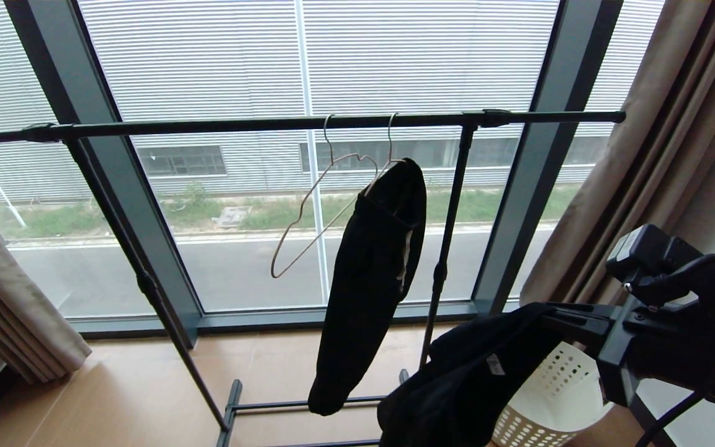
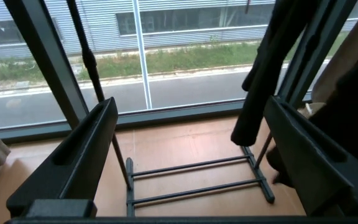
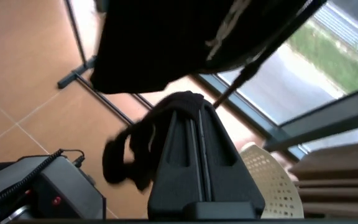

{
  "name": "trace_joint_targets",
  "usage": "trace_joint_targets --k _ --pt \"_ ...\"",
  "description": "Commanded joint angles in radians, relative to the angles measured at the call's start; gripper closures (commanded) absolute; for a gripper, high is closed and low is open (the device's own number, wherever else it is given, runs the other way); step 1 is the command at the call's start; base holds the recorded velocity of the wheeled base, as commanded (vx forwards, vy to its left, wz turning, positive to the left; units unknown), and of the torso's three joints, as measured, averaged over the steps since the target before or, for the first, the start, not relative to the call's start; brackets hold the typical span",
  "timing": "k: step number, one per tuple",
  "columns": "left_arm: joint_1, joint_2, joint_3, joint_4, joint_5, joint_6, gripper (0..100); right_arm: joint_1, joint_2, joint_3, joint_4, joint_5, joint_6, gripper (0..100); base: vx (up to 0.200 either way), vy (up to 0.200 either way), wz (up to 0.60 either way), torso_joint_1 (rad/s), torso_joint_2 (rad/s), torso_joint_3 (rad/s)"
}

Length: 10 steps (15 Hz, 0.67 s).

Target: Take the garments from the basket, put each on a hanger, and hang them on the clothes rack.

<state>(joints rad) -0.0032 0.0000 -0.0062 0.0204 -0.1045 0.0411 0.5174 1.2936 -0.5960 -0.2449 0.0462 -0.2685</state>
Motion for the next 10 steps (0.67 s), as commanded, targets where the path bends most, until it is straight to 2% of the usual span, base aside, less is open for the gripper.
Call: trace_joint_targets --k 1,4,6,10 --pt "-0.001 0.000 0.000 0.001 -0.001 0.002 0 0.001 0.003 0.001 -0.001 0.000 -0.001 100 0.000 0.000 0.00 0.000 0.00 0.000" --pt "-0.003 0.000 0.000 0.001 -0.001 0.003 0 0.001 0.006 0.001 -0.001 0.000 -0.003 100 0.000 0.000 0.00 0.000 0.00 0.000" --pt "-0.003 0.002 0.000 0.001 -0.008 0.014 0 0.036 0.003 0.002 -0.002 0.000 -0.014 100 0.000 0.000 0.00 0.000 0.00 0.000" --pt "-0.003 0.002 0.000 0.001 -0.006 0.013 0 0.032 0.016 0.007 -0.027 0.003 -0.012 100 0.000 0.000 0.00 0.000 0.00 0.000"
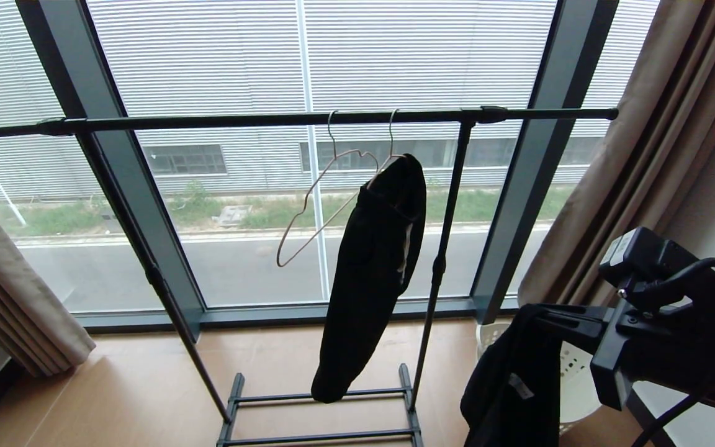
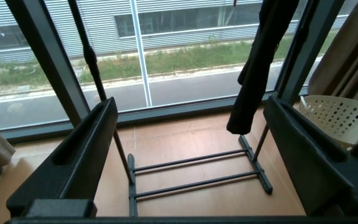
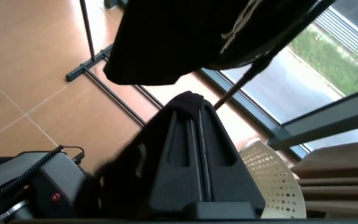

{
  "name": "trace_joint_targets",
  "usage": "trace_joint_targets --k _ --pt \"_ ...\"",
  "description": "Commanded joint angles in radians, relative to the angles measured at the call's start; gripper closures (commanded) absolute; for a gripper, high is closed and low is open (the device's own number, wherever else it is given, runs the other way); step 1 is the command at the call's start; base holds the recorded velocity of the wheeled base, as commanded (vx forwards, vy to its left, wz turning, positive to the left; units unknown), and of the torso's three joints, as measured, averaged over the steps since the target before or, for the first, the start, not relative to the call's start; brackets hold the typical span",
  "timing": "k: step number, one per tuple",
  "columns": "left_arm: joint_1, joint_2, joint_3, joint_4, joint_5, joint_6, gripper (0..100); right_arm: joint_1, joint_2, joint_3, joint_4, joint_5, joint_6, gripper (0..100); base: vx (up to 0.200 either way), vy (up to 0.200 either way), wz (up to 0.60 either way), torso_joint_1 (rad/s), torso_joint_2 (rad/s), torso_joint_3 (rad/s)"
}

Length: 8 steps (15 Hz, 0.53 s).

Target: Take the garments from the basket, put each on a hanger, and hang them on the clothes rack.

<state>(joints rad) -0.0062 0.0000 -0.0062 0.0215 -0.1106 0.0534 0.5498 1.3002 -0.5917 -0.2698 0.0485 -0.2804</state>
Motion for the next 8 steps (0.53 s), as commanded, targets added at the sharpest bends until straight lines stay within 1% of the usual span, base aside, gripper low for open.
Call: trace_joint_targets --k 1,3,7,8 --pt "0.000 0.002 0.000 0.000 0.000 0.000 0 -0.001 0.016 0.007 -0.019 0.001 0.000 100 0.000 0.000 0.00 0.041 -0.07 -0.032" --pt "0.000 0.000 0.000 0.000 0.002 -0.001 0 0.001 0.021 0.046 -0.069 0.001 -0.002 100 0.000 0.000 0.00 0.146 -0.33 -0.176" --pt "0.000 0.017 -0.003 0.006 0.005 -0.003 0 0.004 0.022 0.046 -0.077 -0.001 -0.003 100 0.000 0.000 0.00 0.165 -0.38 -0.198" --pt "-0.009 0.129 -0.015 0.029 -0.004 0.009 0 0.038 0.011 0.044 -0.078 -0.004 -0.005 100 0.000 0.000 0.00 0.041 -0.07 -0.051"
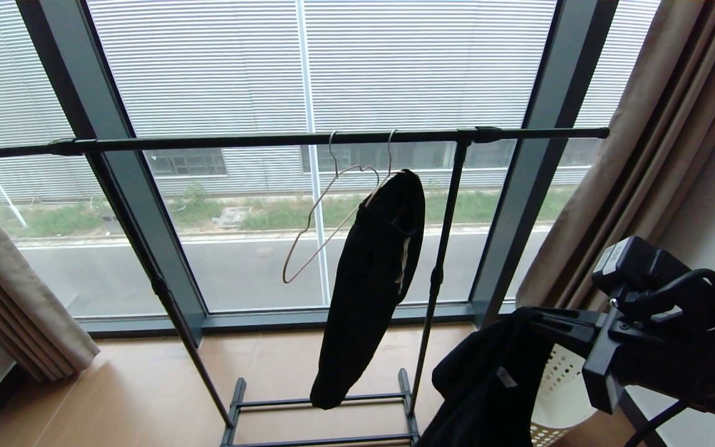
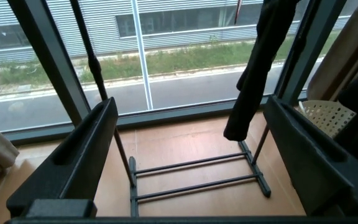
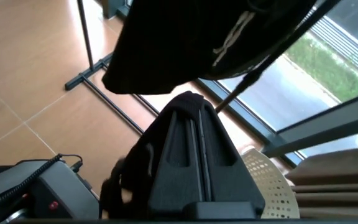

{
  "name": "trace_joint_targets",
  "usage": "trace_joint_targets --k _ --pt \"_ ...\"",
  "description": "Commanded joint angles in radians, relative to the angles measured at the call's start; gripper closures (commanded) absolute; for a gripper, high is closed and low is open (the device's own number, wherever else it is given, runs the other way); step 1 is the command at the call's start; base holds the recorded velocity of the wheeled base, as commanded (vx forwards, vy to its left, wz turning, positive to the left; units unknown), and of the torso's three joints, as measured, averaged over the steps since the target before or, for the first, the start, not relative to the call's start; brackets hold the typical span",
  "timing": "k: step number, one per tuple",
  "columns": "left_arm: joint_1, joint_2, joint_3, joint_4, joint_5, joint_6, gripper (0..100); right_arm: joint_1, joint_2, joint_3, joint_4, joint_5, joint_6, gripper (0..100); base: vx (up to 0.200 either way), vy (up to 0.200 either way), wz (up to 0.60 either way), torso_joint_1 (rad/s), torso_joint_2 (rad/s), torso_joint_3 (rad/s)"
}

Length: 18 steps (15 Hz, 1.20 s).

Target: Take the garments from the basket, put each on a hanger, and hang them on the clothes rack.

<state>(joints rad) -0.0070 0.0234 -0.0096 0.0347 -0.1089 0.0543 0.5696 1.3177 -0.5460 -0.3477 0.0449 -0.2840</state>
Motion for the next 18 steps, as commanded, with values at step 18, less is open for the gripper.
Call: trace_joint_targets --k 18 --pt "-0.709 1.455 -0.691 -0.012 0.005 -0.475 0 0.329 0.336 -0.371 -0.016 -0.491 0.243 100 0.000 0.000 0.00 0.000 0.00 0.000"
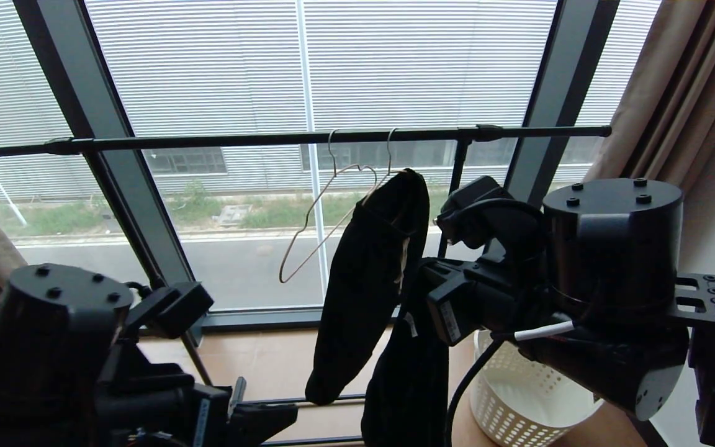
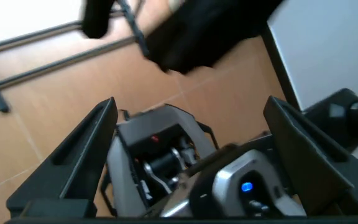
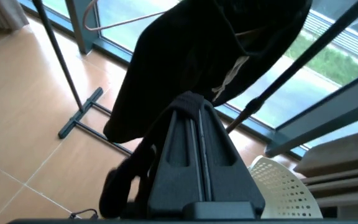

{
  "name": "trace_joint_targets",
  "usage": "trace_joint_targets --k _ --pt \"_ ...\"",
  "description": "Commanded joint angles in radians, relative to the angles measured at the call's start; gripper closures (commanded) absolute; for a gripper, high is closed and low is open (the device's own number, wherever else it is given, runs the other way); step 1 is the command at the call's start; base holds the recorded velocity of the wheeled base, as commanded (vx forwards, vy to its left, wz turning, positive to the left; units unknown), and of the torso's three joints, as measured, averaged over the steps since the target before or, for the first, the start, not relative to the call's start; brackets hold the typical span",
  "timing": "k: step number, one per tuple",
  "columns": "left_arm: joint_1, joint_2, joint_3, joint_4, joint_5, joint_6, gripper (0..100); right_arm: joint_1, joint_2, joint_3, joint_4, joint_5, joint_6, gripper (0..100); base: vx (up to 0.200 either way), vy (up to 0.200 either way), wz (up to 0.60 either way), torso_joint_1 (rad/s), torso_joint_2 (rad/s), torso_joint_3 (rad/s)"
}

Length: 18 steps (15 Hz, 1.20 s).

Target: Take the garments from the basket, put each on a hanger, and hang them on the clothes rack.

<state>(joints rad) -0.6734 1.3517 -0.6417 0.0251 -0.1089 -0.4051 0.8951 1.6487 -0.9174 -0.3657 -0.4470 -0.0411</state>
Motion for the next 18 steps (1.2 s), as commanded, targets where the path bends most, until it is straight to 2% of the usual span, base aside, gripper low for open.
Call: trace_joint_targets --k 1,3,9,13,18 --pt "-0.049 0.185 -0.090 -0.022 0.014 -0.017 0 0.015 0.005 0.000 -0.012 -0.001 0.000 100 0.000 0.000 0.00 0.000 0.00 0.000" --pt "-0.051 0.261 -0.107 -0.059 0.051 -0.017 0 0.031 0.000 0.000 -0.028 -0.001 0.000 100 0.000 0.000 0.00 0.000 0.00 0.000" --pt "-0.094 0.449 -0.134 -0.182 0.068 -0.021 0 0.074 -0.007 0.002 -0.033 0.001 0.003 100 0.000 0.000 0.00 0.000 0.00 0.000" --pt "-0.092 0.537 -0.188 -0.189 0.077 -0.021 0 0.107 -0.012 0.008 -0.033 -0.001 0.017 100 0.000 0.000 0.00 0.000 0.00 0.000" --pt "-0.087 0.550 -0.204 -0.214 0.104 -0.020 0 0.108 -0.032 0.022 -0.033 -0.001 0.017 100 0.000 0.000 0.00 0.000 0.00 0.000"
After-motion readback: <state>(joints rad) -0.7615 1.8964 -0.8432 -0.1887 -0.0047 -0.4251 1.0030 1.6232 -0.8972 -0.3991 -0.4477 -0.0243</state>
